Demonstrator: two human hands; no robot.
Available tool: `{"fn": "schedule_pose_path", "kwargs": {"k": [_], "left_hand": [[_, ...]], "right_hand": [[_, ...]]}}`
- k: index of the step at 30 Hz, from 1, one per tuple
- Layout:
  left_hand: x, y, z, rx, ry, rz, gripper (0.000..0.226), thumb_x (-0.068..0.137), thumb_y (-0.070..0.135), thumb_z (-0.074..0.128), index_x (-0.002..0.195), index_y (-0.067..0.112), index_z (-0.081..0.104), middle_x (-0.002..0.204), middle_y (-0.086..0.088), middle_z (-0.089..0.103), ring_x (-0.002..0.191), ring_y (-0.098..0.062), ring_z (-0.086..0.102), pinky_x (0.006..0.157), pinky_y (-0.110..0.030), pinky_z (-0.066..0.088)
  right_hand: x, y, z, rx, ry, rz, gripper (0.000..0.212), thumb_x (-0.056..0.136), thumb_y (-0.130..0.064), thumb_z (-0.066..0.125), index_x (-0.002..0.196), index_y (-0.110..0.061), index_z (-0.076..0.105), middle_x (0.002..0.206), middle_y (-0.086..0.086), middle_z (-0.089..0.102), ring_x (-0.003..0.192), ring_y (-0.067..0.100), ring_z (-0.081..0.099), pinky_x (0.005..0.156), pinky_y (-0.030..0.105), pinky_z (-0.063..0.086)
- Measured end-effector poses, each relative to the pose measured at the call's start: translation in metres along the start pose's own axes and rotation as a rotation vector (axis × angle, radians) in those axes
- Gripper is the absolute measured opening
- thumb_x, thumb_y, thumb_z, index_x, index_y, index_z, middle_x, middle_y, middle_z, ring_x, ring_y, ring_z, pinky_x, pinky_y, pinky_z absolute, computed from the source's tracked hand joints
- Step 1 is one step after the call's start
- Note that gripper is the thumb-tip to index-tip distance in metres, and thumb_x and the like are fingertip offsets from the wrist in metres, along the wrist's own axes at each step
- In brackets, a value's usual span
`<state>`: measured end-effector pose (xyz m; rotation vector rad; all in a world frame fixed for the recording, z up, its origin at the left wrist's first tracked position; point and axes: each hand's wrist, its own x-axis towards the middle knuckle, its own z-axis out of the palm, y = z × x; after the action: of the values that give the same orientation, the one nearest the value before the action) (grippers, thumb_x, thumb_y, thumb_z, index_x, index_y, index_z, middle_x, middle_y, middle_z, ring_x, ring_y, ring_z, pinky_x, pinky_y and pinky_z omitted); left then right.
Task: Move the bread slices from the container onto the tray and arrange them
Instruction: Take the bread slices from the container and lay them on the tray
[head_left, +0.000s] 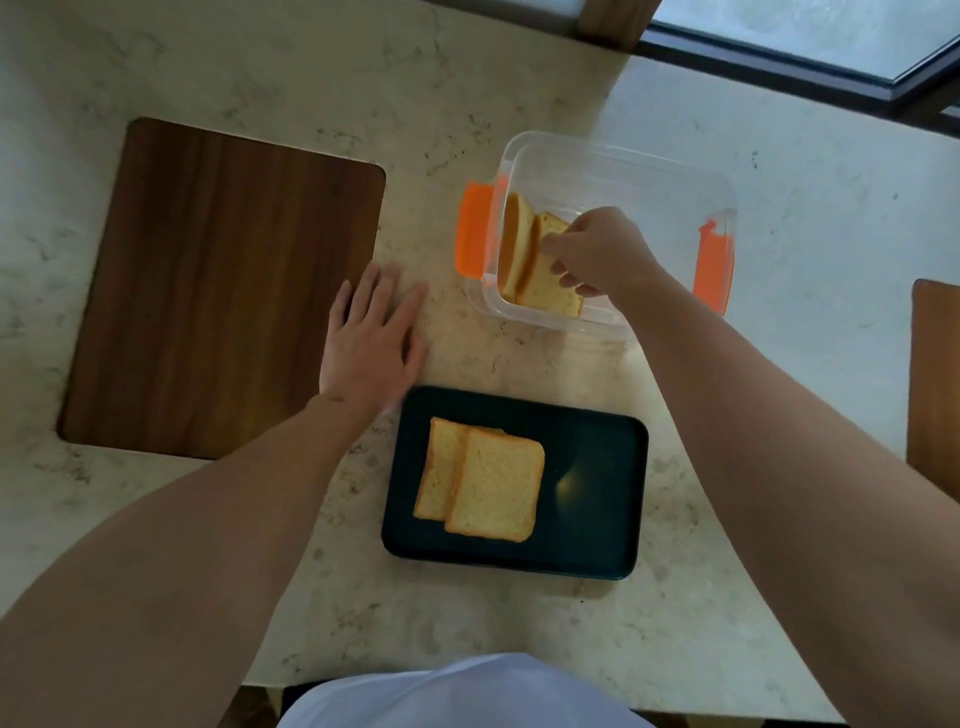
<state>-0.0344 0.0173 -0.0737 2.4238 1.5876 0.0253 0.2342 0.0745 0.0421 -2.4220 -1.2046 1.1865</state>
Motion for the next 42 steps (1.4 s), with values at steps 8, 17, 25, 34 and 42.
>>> {"fn": "schedule_pose_path", "kwargs": {"k": [8, 17, 25, 34, 42], "left_hand": [[0.001, -0.001, 0.003, -0.021, 0.014, -0.006, 0.058, 0.104, 0.045, 0.022, 0.159, 0.026, 0.027, 0.168, -0.01, 0.02, 0.157, -0.027, 0.007, 0.125, -0.052, 0.011], [0.001, -0.002, 0.004, -0.036, 0.011, -0.01, 0.059, 0.104, 0.047, 0.019, 0.159, 0.026, 0.026, 0.169, -0.008, 0.019, 0.157, -0.025, 0.006, 0.125, -0.052, 0.011], [0.001, -0.002, 0.004, -0.036, 0.017, -0.003, 0.059, 0.104, 0.046, 0.02, 0.159, 0.025, 0.028, 0.168, -0.008, 0.021, 0.157, -0.026, 0.007, 0.126, -0.051, 0.01], [0.001, -0.002, 0.008, -0.021, 0.044, 0.001, 0.057, 0.103, 0.043, 0.025, 0.157, 0.025, 0.029, 0.168, -0.009, 0.022, 0.157, -0.026, 0.008, 0.125, -0.052, 0.011], [0.0, -0.003, 0.007, -0.03, 0.046, 0.002, 0.057, 0.104, 0.043, 0.026, 0.158, 0.025, 0.028, 0.168, -0.009, 0.02, 0.157, -0.026, 0.006, 0.125, -0.052, 0.011]], "right_hand": [[0.008, -0.003, 0.018, -0.081, 0.03, 0.009, 0.026, 0.077, -0.039, 0.07, 0.083, -0.014, 0.067, 0.077, 0.004, 0.074, 0.068, 0.021, 0.075, 0.065, 0.039, 0.066], [-0.012, 0.004, -0.004, -0.251, 0.185, -0.129, 0.036, 0.08, -0.032, 0.067, 0.105, -0.01, 0.054, 0.083, 0.001, 0.059, 0.074, 0.026, 0.066, 0.064, 0.04, 0.058], [-0.035, 0.031, -0.03, -0.419, 0.297, -0.304, 0.035, 0.085, -0.004, 0.056, 0.115, -0.017, 0.045, 0.078, 0.003, 0.059, 0.063, 0.026, 0.058, 0.051, 0.031, 0.037], [-0.043, 0.039, -0.024, -0.33, 0.37, -0.316, 0.034, 0.09, -0.019, 0.072, 0.117, -0.015, 0.052, 0.09, 0.003, 0.062, 0.07, 0.024, 0.059, 0.053, 0.026, 0.036], [-0.039, 0.039, -0.032, -0.272, 0.271, -0.07, 0.023, 0.088, -0.012, 0.061, 0.109, -0.004, 0.062, 0.093, 0.012, 0.069, 0.079, 0.03, 0.067, 0.062, 0.031, 0.047]]}}
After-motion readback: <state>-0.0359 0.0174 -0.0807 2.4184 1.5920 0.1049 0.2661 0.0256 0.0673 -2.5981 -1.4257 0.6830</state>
